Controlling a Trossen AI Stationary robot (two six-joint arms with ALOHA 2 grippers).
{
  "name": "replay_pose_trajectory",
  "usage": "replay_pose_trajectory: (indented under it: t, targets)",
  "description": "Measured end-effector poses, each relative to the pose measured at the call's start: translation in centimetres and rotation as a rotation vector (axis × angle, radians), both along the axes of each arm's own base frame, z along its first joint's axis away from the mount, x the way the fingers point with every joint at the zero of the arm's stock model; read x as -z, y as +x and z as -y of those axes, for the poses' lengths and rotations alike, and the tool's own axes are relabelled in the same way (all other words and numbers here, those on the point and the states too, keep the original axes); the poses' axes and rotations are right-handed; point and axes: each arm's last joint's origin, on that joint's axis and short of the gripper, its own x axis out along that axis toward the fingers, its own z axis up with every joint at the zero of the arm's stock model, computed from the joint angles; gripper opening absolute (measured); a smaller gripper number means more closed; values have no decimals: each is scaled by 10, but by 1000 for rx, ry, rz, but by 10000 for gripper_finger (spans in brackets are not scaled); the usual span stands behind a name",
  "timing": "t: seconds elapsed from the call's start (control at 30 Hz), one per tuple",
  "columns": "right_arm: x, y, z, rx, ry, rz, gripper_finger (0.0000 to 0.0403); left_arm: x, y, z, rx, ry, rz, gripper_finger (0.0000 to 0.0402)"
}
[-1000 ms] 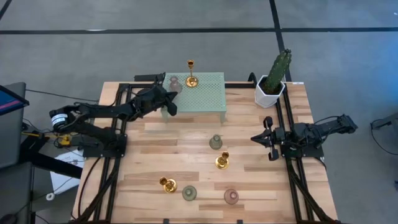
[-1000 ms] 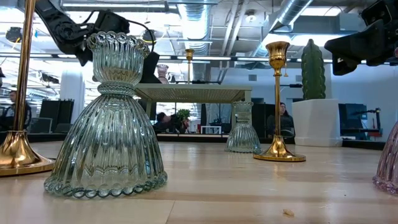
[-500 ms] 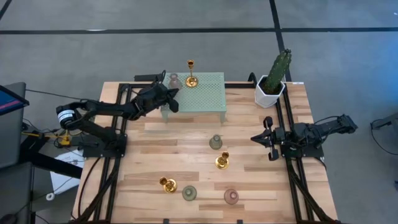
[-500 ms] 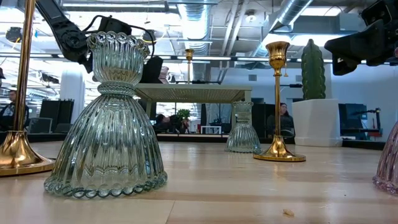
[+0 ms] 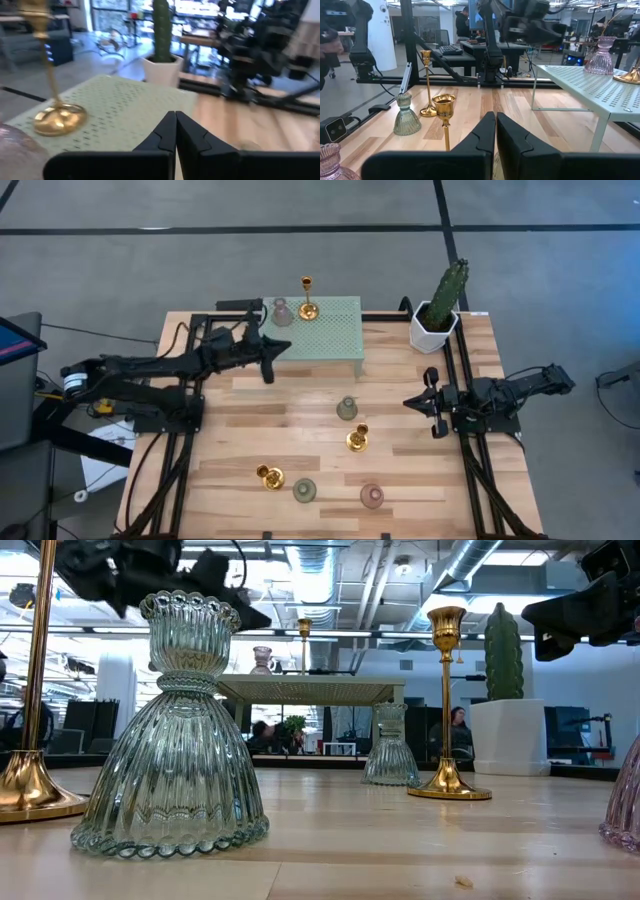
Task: Pick & Place candle stick holders
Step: Put the top green glass candle holder on the shelf
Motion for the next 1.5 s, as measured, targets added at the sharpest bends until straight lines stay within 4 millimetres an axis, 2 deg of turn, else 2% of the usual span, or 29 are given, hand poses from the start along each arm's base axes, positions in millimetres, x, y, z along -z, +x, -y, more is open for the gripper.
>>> replay_pose_trajectory:
  t: [0.2, 0.4, 0.6, 0.87, 0.97, 1.07, 1.17, 1.3, 1.5]
  targets:
    - [0, 0, 0, 0, -7, 1, 8, -2, -11, 30, 18, 28, -73, 3]
    - [0, 0, 0, 0, -7, 1, 8, 2, -12, 68, 34, 58, -137, 3]
    - [0, 0, 0, 2, 35, 0, 8, 7, -18, 103, 136, 83, -185, 3]
    - [6, 5, -1, 5, 90, -77, 1, 9, -27, 128, 197, 163, -195, 3]
    - [12, 9, -3, 16, 131, -136, 1, 20, -30, 133, 230, 166, -217, 4]
    - [15, 14, -4, 25, 132, -172, 1, 37, -34, 134, 180, 166, -223, 3]
    - [14, 20, -6, 24, 118, -159, 0, 54, -41, 130, 119, 164, -219, 3]
    - [16, 28, -9, 15, 98, -173, 0, 70, -52, 124, 120, 157, -204, 3]
    - [25, 40, -12, 13, 78, -230, 0, 77, -71, 112, 129, 170, -125, 4]
